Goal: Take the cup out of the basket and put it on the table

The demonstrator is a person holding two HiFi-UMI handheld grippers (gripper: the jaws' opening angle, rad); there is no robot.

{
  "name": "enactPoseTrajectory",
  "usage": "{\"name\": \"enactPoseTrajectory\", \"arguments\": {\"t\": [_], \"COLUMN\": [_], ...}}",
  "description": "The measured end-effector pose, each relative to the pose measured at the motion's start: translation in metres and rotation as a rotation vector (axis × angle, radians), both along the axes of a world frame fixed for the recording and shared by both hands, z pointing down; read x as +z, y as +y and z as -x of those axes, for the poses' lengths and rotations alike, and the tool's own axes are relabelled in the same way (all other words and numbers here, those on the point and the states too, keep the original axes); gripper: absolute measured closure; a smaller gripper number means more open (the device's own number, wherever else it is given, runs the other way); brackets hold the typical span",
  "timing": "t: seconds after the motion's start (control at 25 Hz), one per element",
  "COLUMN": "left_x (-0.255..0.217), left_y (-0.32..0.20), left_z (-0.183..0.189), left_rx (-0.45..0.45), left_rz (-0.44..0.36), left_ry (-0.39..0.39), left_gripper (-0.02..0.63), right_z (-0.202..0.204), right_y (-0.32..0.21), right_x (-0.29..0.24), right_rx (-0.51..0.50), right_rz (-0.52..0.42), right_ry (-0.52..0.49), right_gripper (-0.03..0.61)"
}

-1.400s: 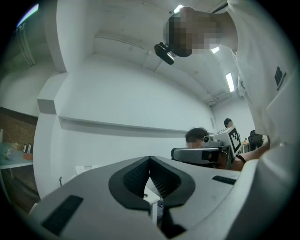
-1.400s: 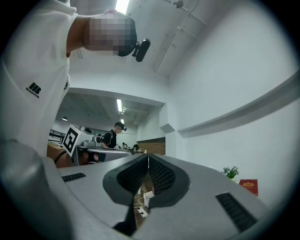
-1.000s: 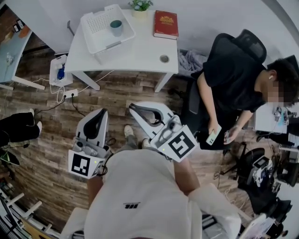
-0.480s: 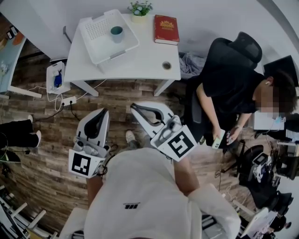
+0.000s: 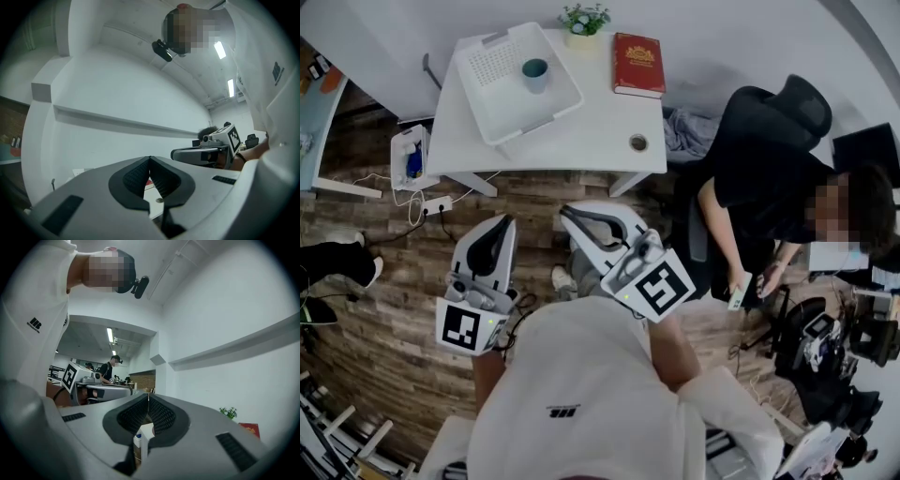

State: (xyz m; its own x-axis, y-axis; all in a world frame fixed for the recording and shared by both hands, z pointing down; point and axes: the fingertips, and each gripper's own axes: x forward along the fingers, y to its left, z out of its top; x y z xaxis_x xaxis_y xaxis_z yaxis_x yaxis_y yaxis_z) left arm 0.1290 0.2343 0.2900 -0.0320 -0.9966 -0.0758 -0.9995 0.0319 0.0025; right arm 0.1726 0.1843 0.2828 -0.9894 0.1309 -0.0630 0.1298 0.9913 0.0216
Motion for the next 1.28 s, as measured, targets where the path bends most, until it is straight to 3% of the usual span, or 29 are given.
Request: {"name": "enactPoseTrajectory", "arguments": {"t": [0.72, 1.28], "left_x": [0.006, 0.008], "left_y": [-0.091, -0.125], "left_z": [0.064, 0.104], "left_rx": [-0.084, -0.100], "left_rz": [0.042, 0.064], "left_ry": [0.004, 0.001], "left_gripper": [0.604, 0.604], "right_z": [0.064, 0.104], "right_y": [-0.096, -0.135], "right_x": [0.005, 0.004], "right_rx": [-0.081, -0.089], "right_rz": [0.029, 0.052], "right_ry": [-0.004, -0.030], "right_gripper": [0.565, 0.566]}}
